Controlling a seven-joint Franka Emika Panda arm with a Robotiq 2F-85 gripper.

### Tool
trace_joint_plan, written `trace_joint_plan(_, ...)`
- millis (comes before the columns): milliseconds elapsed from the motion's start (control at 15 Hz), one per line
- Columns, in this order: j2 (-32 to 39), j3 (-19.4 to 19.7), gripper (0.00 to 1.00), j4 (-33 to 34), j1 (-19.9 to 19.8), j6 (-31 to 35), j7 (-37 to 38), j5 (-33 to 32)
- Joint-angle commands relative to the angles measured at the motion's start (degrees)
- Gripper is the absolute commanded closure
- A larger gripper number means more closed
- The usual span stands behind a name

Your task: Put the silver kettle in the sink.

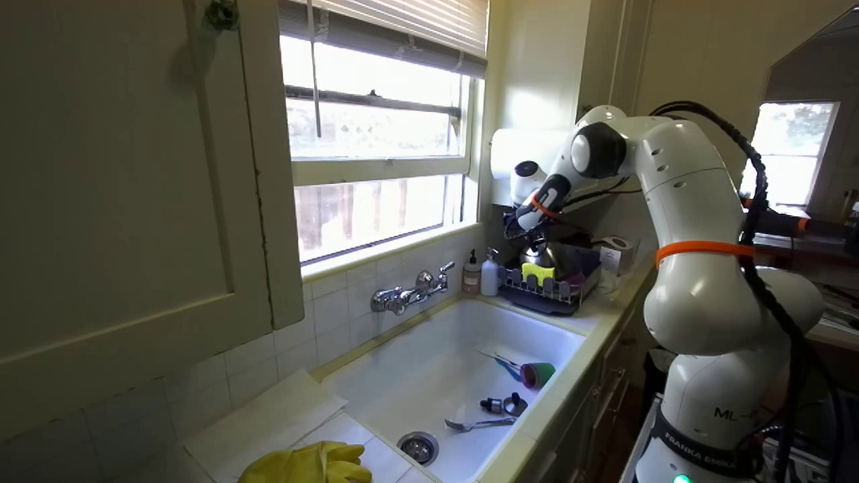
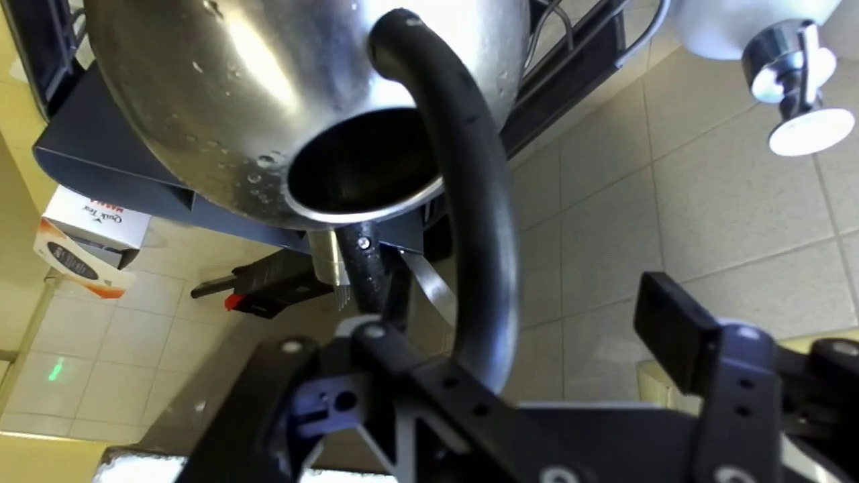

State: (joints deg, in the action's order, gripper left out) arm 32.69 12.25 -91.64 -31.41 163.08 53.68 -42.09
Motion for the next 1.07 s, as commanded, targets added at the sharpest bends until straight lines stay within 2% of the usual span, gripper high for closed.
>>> trace_joint_plan(0,2.33,0.13,0.46,3.12,0.07,-1.81,-0.95,-0.01)
trace_joint_plan(467,3.09,0.07,0.99,4.53,0.0,-2.48,-2.06,0.02)
trace_joint_plan(1000,2.43,-0.7,0.97,3.92,-0.44,-3.22,-3.28,0.78)
